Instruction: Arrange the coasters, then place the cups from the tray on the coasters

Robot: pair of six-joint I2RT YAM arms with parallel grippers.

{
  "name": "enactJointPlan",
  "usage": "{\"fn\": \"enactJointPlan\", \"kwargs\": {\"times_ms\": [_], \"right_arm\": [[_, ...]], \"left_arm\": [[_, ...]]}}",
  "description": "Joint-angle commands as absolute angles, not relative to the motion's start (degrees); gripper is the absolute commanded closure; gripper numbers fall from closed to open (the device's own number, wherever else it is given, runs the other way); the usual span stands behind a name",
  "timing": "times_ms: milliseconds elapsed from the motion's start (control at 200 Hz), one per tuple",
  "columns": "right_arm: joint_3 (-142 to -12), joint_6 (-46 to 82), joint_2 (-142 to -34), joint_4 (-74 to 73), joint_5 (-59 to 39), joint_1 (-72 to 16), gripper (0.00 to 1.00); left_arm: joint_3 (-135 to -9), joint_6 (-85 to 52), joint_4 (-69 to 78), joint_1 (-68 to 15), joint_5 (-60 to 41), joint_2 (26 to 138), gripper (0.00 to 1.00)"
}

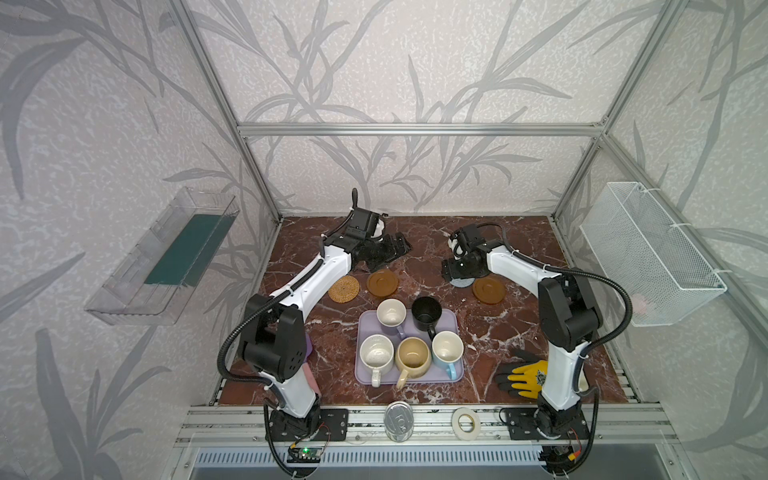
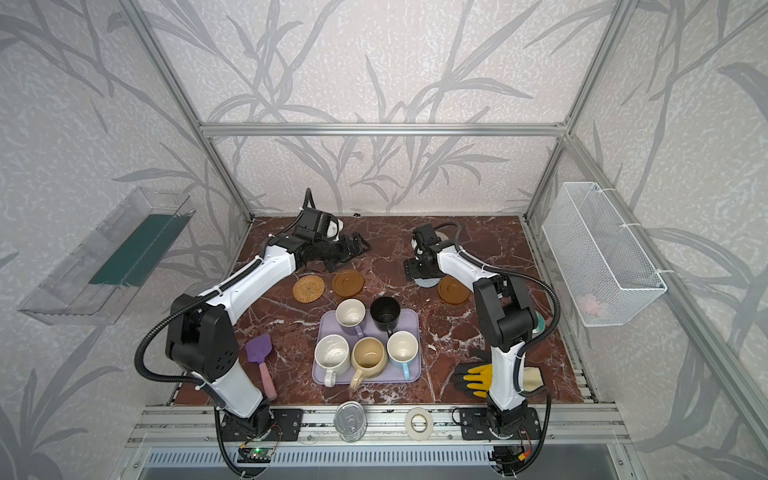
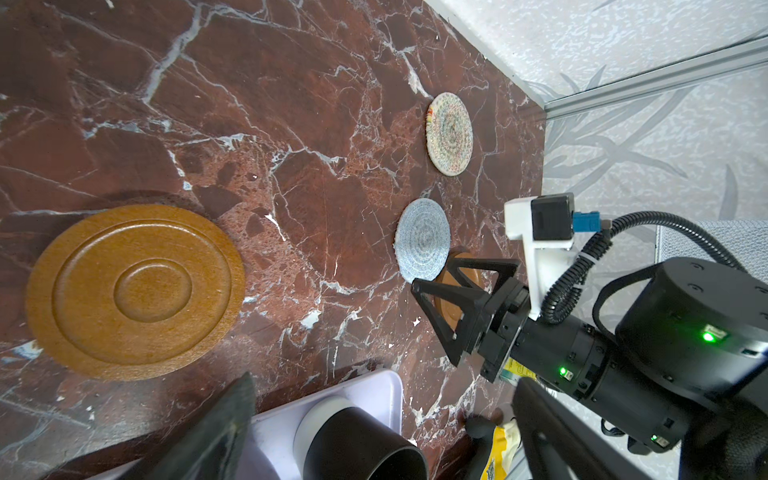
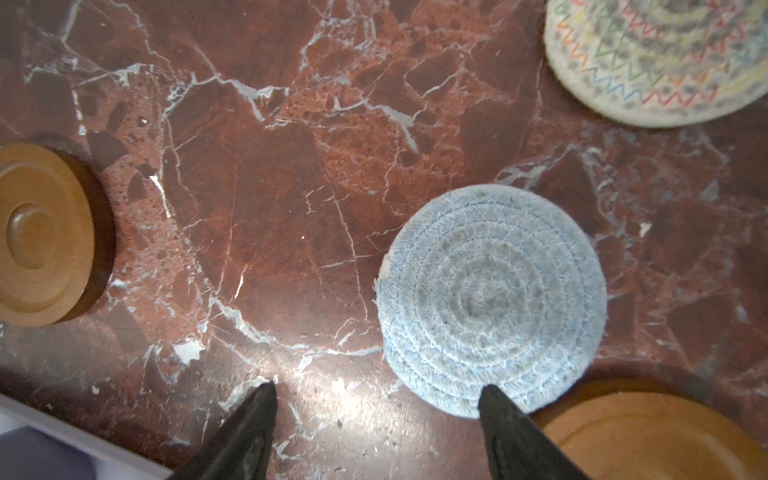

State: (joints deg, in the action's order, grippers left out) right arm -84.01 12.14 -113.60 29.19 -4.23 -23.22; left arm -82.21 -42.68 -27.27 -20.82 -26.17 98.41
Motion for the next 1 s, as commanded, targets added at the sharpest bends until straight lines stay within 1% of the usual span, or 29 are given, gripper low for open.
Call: {"fn": "enactJointPlan", "kwargs": {"times_ms": [0,140,290,500,570,620,805,850,995], "right_arm": [[-86.84,10.40,-115.16,31.26,-1.59,-22.94,0.28],[-89.87,9.58,-118.39,34.37,-0.99,-22.94,0.30],[-90.85,8.74,-120.34,34.82,-2.02,-22.94,0.30],[-92.67,8.09,-122.90,36.58,-4.12,-23.09,0.29],[-92.99,7.11,-123.44,36.90,-5.23,-23.69,0.29],[-93.21,6.86,-123.78,37.13,-5.33,-24.17,0.29],[-95.88,7.09,-126.07,39.28,-7.15,-25.81,0.31],[-96.20,6.96,-126.27,39.20,-7.47,-26.41,0.33],[-96.95,7.01,-127.04,40.13,-6.50,-28.65,0.36]], "left_arm": [[-81.56,-43.24,-26.28,-21.16,-27.11,99.67,0.01],[-81.72,-43.17,-26.19,-21.14,-27.92,100.50,0.01],[-85.10,-39.08,-33.36,-22.41,-20.69,101.07,0.01],[-85.25,-38.21,-34.64,-22.59,-20.17,101.45,0.01],[-86.35,-36.11,-36.80,-24.11,-13.82,100.72,0.01],[-87.06,-35.00,-37.47,-24.94,-11.38,100.31,0.01],[-86.87,-35.38,-36.54,-25.03,-12.34,100.45,0.01],[-86.68,-35.54,-36.41,-25.03,-13.07,100.62,0.01],[-85.81,-36.04,-35.54,-24.91,-13.49,100.72,0.01]]}}
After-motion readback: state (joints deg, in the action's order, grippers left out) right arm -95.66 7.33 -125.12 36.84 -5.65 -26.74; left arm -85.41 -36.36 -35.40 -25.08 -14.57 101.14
